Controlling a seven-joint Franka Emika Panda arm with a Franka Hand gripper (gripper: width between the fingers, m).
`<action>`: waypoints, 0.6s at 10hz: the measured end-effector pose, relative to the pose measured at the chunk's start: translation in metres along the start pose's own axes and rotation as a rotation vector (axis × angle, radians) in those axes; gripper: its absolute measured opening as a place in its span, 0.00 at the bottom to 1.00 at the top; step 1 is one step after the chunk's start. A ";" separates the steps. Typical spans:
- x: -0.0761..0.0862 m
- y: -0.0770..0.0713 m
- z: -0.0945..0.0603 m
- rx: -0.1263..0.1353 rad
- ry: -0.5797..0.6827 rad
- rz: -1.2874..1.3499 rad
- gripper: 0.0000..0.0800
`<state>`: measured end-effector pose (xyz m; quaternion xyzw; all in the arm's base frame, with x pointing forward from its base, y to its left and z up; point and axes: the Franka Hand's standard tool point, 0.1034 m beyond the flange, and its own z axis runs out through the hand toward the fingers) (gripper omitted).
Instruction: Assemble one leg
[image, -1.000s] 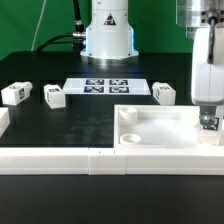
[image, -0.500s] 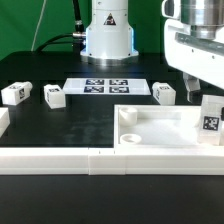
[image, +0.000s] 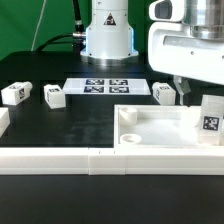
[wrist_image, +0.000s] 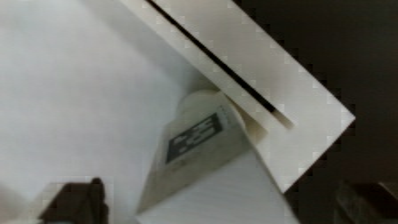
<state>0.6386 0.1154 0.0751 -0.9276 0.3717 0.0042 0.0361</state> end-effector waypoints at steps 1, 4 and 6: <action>0.000 0.000 0.000 -0.003 0.002 -0.070 0.81; 0.002 0.002 0.000 -0.016 0.013 -0.236 0.81; 0.002 0.002 0.000 -0.016 0.013 -0.233 0.81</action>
Offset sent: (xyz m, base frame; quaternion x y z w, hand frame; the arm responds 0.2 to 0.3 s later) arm -0.0009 0.0022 0.0018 0.0040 -0.0026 -0.1393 0.9902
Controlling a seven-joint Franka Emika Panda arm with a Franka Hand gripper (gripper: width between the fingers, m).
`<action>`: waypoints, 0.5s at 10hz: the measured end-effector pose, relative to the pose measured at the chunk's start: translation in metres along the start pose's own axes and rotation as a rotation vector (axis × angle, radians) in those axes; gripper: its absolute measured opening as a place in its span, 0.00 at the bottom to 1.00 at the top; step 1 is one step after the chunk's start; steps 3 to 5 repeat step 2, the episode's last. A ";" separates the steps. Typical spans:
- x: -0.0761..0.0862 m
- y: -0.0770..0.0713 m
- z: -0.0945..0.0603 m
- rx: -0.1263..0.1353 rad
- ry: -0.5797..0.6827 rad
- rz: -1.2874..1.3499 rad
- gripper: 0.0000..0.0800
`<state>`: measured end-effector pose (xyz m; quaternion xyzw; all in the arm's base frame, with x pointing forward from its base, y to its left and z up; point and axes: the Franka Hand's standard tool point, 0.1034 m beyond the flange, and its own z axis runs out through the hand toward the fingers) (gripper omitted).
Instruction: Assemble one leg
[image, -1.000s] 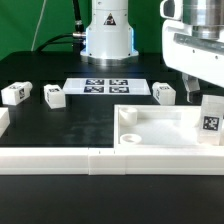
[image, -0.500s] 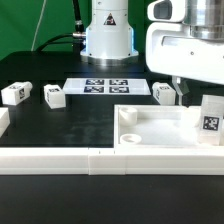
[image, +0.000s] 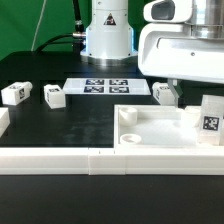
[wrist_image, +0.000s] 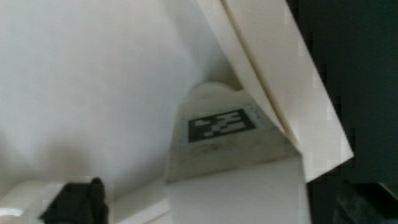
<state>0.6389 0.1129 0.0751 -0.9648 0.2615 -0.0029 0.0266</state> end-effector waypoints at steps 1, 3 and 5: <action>0.000 0.000 0.000 0.000 0.000 0.000 0.81; 0.000 0.000 0.000 0.000 0.000 0.000 0.81; 0.000 0.000 0.000 0.000 0.000 0.000 0.81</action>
Offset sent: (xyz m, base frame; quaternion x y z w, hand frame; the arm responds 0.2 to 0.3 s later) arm 0.0000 0.0000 0.0000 0.0000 0.0000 0.0000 1.0000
